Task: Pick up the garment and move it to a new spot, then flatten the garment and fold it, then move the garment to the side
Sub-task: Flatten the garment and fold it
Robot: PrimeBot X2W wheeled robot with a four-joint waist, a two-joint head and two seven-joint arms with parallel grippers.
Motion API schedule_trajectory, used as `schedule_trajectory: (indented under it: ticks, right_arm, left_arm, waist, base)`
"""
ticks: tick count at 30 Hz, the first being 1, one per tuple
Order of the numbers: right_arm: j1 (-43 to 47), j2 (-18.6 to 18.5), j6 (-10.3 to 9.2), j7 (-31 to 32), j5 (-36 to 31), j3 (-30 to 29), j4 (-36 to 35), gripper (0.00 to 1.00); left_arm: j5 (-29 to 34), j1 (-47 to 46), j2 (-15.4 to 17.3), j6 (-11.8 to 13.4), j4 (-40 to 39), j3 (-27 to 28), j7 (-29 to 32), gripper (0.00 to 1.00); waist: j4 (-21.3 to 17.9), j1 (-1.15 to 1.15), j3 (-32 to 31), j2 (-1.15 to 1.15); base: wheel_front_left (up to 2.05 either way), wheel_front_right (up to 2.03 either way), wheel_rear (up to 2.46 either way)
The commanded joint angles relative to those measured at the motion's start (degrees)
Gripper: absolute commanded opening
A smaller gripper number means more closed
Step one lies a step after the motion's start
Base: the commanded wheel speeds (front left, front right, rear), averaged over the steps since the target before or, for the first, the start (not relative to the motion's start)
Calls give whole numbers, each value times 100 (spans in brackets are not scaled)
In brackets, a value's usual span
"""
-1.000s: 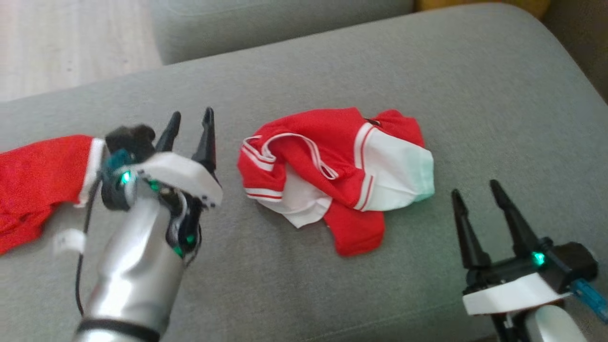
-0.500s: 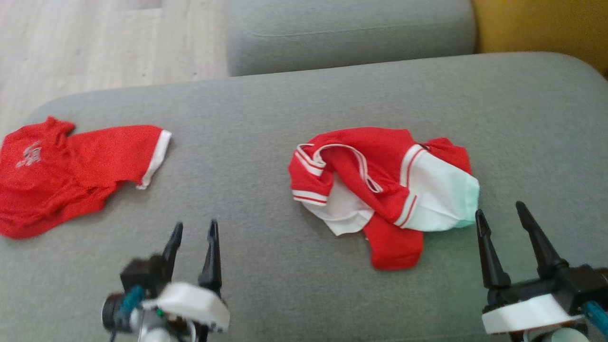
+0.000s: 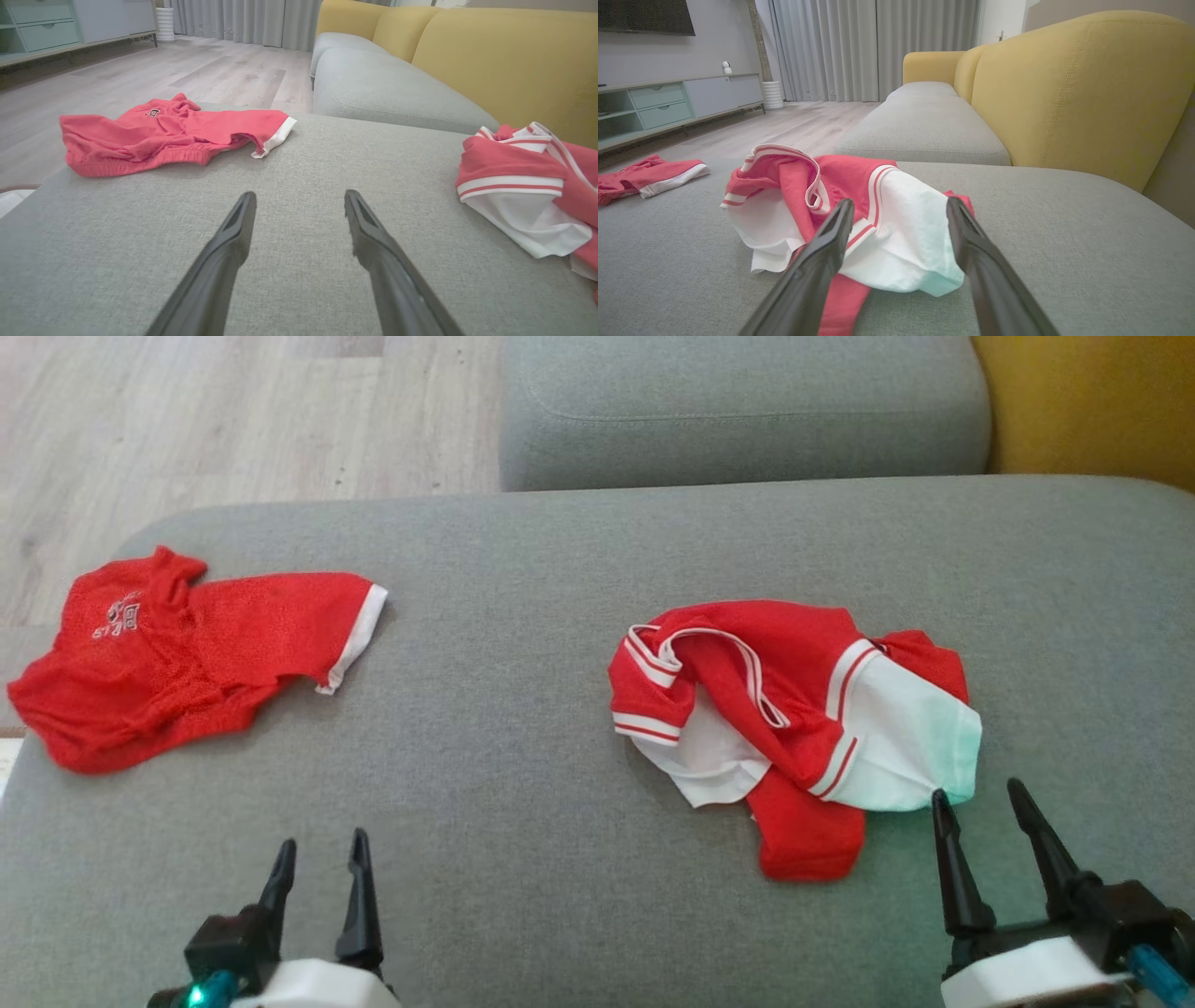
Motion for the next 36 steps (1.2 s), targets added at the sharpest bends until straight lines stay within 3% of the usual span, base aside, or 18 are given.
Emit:
schedule_trajectory:
  ticks: [1,13,21,26,36]
  right_arm:
    - [-63,-48,-4,-63,19,93,-108,100]
    - [-213,-12,-4,-63,54,307,-62,100]
    - [-846,-132,-4,-14,209,1440,104,100]
    - [-1500,-180,-4,695,579,2055,483,100]
    - [-2276,100,-4,2109,1544,1970,1150,100]
  left_arm:
    - [86,-203,-13,-59,-214,253,-71,100]
    - [161,-252,-67,-186,-153,353,-71,100]
    - [60,-316,-72,-159,-186,264,-71,100]
    - [-114,-450,-73,-81,-191,-92,-71,100]
    - [-603,-724,-74,282,-226,-960,-71,100]
  waist:
    - [37,0,-12,0]
    - [57,0,8,0]
    - [71,0,106,0]
    - [309,0,293,0]
    - [1029,0,687,0]
  base:
    - [0,0,0]
    - [0,0,0]
    - [0,0,0]
    - [0,0,0]
    - [0,0,0]
